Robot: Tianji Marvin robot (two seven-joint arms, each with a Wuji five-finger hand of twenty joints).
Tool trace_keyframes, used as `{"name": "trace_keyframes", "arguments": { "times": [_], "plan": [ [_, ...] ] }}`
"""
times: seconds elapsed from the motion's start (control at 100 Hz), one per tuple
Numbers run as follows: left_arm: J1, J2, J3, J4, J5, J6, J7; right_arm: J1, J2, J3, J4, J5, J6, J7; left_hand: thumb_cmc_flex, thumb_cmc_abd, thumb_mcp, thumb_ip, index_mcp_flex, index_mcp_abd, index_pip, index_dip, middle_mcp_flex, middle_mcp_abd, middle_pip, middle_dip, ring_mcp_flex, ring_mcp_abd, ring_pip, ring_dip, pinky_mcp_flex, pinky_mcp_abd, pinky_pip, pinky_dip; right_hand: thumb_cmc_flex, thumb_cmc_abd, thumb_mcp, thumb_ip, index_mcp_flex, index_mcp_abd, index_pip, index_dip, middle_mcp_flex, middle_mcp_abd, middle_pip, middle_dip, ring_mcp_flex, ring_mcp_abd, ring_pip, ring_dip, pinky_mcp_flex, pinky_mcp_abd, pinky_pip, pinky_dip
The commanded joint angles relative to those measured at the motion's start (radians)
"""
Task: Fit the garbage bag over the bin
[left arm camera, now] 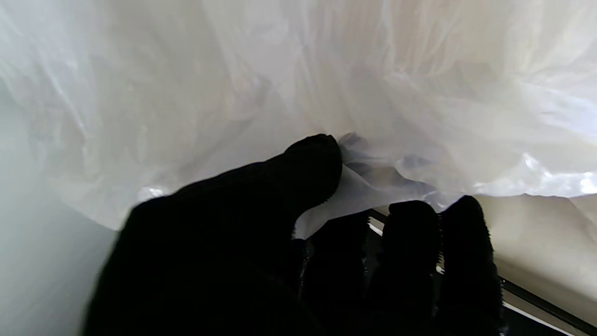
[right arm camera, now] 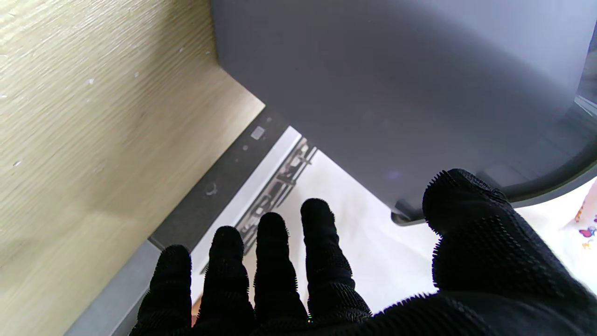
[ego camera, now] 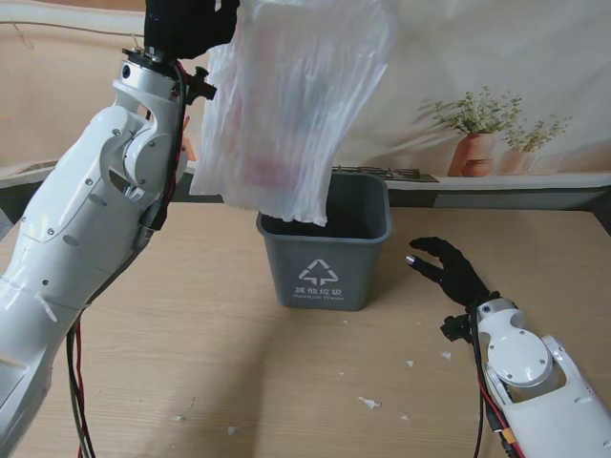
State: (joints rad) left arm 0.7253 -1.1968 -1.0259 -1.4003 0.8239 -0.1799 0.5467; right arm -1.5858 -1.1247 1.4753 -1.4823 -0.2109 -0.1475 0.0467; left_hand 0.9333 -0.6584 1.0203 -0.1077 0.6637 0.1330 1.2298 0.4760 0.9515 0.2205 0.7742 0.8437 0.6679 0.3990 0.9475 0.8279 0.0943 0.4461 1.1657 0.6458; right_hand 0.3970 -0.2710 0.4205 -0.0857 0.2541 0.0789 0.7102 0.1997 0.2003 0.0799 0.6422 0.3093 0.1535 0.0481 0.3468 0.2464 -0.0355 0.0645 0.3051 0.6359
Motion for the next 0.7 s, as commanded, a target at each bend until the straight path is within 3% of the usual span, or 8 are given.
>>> {"name": "trace_keyframes", "arguments": {
  "times": [0.0, 0.39, 0.69],
  "plan": [
    [-0.009, -0.025, 0.016, 0.01, -0.012, 0.009, -0.006, -0.007, -0.007, -0.003, -0.004, 0.001, 0.002, 0.012, 0.088, 0.014, 0.012, -0.034, -0.015, 0.033, 0.04, -0.007, -0.012, -0.004, 0.055, -0.003, -0.035, 0.037, 0.018, -0.011, -0.022, 0.022, 0.043, 0.019, 0.012, 0.03, -0.023, 0.032, 0.007, -0.009, -0.009, 0.007, -0.026, -0.028, 0.024, 0.009, 0.0, -0.004, 0.014, 0.01, 0.001, -0.004, 0.016, 0.018],
    [-0.084, -0.072, 0.128, 0.213, -0.059, -0.039, 0.104, -0.004, -0.007, 0.0, 0.003, 0.005, -0.007, 0.01, 0.105, 0.021, 0.001, -0.042, -0.023, 0.049, 0.045, -0.016, -0.026, 0.01, 0.067, -0.017, -0.055, 0.05, 0.027, -0.019, -0.04, 0.024, 0.036, 0.016, 0.011, 0.029, -0.023, 0.032, 0.034, 0.006, -0.013, 0.007, -0.025, -0.028, 0.035, 0.014, 0.003, -0.005, 0.015, 0.01, 0.004, -0.005, 0.017, 0.018],
    [-0.123, -0.126, 0.176, 0.283, -0.139, -0.003, 0.175, 0.0, -0.006, -0.007, 0.005, 0.009, 0.0, 0.018, 0.115, 0.022, -0.005, -0.048, -0.022, 0.062, 0.044, -0.018, -0.031, 0.022, 0.075, -0.03, -0.063, 0.063, 0.035, -0.027, -0.05, 0.032, 0.032, 0.012, 0.012, 0.031, -0.023, 0.032, 0.044, 0.01, -0.024, 0.005, -0.028, -0.027, 0.045, 0.017, -0.001, -0.007, 0.013, 0.01, 0.004, -0.006, 0.016, 0.018]
  ]
}}
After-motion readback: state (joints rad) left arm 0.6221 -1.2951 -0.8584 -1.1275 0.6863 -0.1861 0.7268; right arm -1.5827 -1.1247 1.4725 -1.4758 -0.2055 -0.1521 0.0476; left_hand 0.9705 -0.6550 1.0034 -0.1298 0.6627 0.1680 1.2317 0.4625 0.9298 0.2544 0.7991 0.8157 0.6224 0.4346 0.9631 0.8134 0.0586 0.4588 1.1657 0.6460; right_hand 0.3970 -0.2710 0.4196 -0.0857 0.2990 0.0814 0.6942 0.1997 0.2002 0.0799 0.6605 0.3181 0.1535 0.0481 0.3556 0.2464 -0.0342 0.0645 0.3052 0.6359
